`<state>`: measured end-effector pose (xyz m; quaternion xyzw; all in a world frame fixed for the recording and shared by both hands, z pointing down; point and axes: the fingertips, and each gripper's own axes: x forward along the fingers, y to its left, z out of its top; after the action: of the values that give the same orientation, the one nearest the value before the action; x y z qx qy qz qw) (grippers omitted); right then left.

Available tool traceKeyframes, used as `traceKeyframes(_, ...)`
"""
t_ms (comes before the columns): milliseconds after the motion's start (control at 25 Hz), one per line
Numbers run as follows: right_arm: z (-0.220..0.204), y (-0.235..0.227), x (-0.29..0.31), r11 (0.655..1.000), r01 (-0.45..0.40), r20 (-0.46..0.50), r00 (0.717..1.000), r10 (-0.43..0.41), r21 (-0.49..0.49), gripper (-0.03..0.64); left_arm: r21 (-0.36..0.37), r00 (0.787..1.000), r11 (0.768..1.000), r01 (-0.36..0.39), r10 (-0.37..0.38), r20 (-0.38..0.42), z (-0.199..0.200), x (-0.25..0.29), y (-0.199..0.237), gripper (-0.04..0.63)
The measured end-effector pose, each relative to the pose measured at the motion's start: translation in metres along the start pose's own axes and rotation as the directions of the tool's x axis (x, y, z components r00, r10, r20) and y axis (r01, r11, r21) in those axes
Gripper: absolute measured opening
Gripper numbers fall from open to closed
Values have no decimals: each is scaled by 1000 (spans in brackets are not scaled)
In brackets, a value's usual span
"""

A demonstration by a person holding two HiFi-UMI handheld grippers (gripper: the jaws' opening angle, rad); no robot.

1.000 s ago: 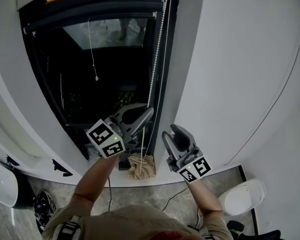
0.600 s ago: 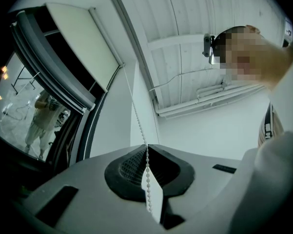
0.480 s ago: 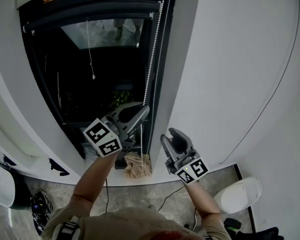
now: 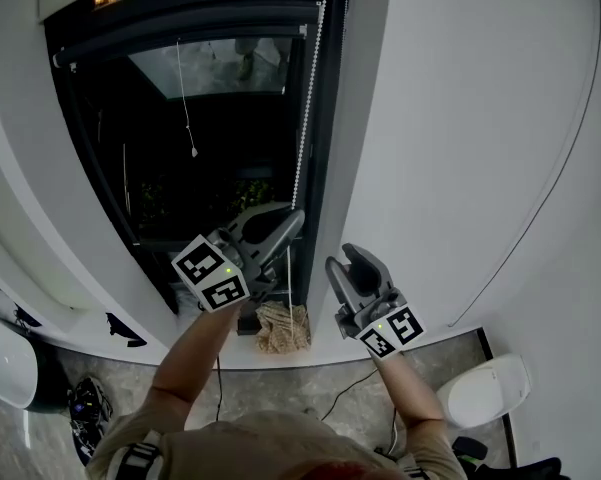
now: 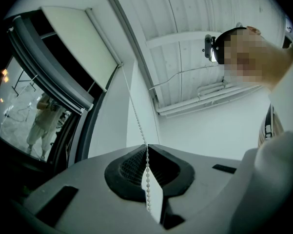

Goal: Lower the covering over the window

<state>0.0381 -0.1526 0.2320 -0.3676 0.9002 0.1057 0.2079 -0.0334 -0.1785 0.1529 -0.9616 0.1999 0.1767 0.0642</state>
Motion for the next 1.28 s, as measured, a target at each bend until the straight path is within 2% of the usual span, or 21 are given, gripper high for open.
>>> traceKeyframes(160,36,4,21,999,-47,53,997,48,-16,143,-12,999,1000,0,0,-38,-27,1,-6,23)
traceKeyframes(280,59,11,35,996,-84,70,994,85,-19,143,-82,998,997,-4,-1,-62,-64,-9,-13,23)
traceKeyframes(400,71,15,47,993,-111,58,992,113,-31,143,-119,998,993,-17,9,-69,-80,-21,-16,23)
traceKeyframes(680,64,24,64,990,-142,31,989,143,-22,143,-137,997,990,-26,15,-79,-90,-40,-22,23)
traceKeyframes(920,63,36,67,987,-154,50,986,156,-34,143,-167,998,986,2,-13,-64,-92,-47,-28,23)
traceKeyframes(1280,49,22,49,996,-92,49,995,92,-9,143,-196,998,980,30,-41,-53,-91,-48,-27,23)
